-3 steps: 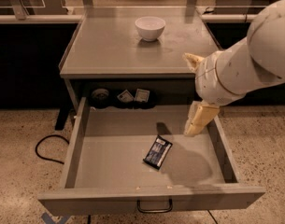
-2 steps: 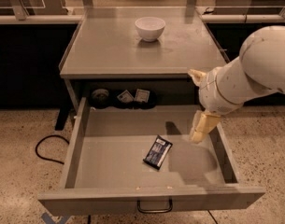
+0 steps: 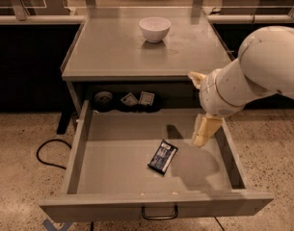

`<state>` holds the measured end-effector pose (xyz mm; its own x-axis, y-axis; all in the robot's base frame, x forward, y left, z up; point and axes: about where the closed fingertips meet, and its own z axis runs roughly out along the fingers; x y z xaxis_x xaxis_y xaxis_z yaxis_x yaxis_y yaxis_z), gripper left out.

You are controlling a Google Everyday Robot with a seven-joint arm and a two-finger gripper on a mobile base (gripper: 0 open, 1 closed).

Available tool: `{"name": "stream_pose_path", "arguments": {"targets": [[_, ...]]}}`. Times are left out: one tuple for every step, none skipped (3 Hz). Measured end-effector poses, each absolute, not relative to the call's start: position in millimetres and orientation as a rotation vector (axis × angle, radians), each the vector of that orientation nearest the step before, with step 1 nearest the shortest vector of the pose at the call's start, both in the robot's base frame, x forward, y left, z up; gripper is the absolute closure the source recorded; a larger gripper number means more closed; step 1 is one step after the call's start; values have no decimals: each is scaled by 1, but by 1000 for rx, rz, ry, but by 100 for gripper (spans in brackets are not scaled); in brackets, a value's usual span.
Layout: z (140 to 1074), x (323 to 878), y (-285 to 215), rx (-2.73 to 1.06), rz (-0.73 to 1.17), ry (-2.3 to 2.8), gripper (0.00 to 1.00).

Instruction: Pick rxbar blueberry from top drawer and place on counter

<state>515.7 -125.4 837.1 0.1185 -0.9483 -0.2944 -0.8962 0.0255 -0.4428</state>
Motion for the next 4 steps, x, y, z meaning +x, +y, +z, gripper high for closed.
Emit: {"name": "stream_pose_path", "arguments": {"targets": [[819, 518, -88, -2040, -89, 1686, 0], [819, 518, -88, -2040, -89, 1686, 0], [780, 517, -78, -2073, 26, 1699, 0], [713, 505, -68, -2108, 245, 1751, 0]]}}
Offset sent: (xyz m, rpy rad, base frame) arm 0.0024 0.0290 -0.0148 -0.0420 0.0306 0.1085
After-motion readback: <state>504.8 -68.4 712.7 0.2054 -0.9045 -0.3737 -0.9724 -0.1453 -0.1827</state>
